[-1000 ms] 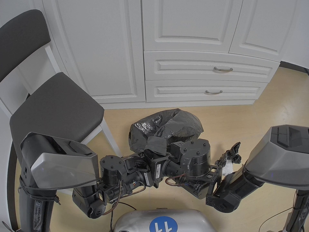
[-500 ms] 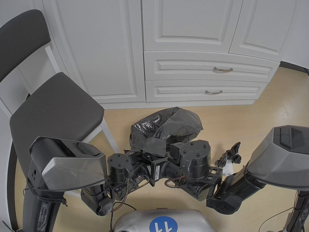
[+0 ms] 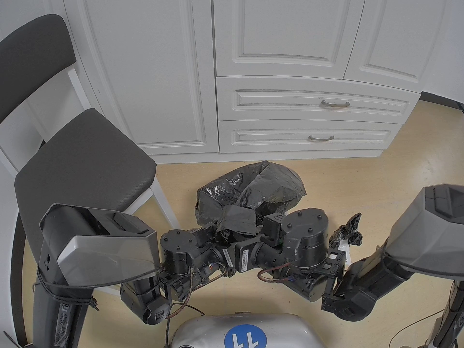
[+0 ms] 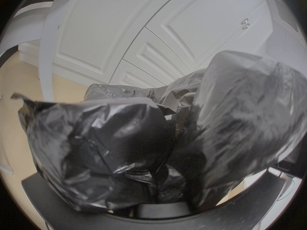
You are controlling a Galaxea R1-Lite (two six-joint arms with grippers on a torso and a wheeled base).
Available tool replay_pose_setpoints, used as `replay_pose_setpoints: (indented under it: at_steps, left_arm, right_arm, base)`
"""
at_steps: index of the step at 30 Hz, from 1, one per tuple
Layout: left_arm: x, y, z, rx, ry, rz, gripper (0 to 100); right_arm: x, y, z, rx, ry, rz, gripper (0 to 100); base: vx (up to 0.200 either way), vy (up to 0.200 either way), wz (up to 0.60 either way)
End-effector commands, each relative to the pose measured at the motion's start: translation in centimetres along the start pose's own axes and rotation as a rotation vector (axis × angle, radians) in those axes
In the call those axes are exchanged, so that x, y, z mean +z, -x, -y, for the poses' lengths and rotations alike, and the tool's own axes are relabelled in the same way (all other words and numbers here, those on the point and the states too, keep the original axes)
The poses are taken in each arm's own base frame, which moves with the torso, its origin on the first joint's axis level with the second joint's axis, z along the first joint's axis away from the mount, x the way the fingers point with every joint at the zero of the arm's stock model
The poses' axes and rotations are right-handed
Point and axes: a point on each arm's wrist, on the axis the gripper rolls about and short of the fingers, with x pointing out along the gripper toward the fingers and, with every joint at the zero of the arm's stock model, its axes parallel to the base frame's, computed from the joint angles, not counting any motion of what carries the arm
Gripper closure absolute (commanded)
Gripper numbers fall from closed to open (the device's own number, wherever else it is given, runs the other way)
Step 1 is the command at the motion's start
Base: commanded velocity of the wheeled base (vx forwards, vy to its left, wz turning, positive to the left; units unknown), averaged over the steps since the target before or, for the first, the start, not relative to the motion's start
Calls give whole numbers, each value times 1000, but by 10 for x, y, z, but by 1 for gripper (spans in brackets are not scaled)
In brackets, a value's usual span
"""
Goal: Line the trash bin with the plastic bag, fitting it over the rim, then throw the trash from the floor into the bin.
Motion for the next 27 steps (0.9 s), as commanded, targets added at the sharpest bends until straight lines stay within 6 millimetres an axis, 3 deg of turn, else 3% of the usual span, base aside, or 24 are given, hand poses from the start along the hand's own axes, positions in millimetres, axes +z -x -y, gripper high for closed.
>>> replay_pose_setpoints:
  at_steps: [1, 3, 4, 10, 18, 23, 27]
  left_arm:
    - [2, 2, 2, 0, 0, 1, 100]
    - [3, 2, 2, -3, 0, 2, 100]
    - [3, 2, 3, -4, -2, 4, 100]
    - [10, 4, 13, -32, -12, 25, 100]
    - [42, 13, 32, -90, -16, 116, 100]
    - [63, 17, 44, -130, -19, 180, 100]
    - [86, 33, 75, -252, -23, 238, 100]
  right_arm:
    - [20, 24, 4, 3, 34, 43, 100]
    - [31, 39, 8, 1, 85, 66, 100]
    - [35, 44, 8, 3, 94, 77, 0]
    - [62, 75, 9, 18, 90, 160, 0]
    - [94, 105, 29, -48, 113, 213, 0]
    - [108, 121, 48, -124, 142, 220, 0]
    - [119, 131, 75, -230, 175, 220, 0]
  base:
    - [0, 0, 0]
    - [0, 0, 0]
    - [0, 0, 0]
    - [0, 0, 0]
    - [0, 0, 0]
    - [0, 0, 0]
    - [0, 0, 0]
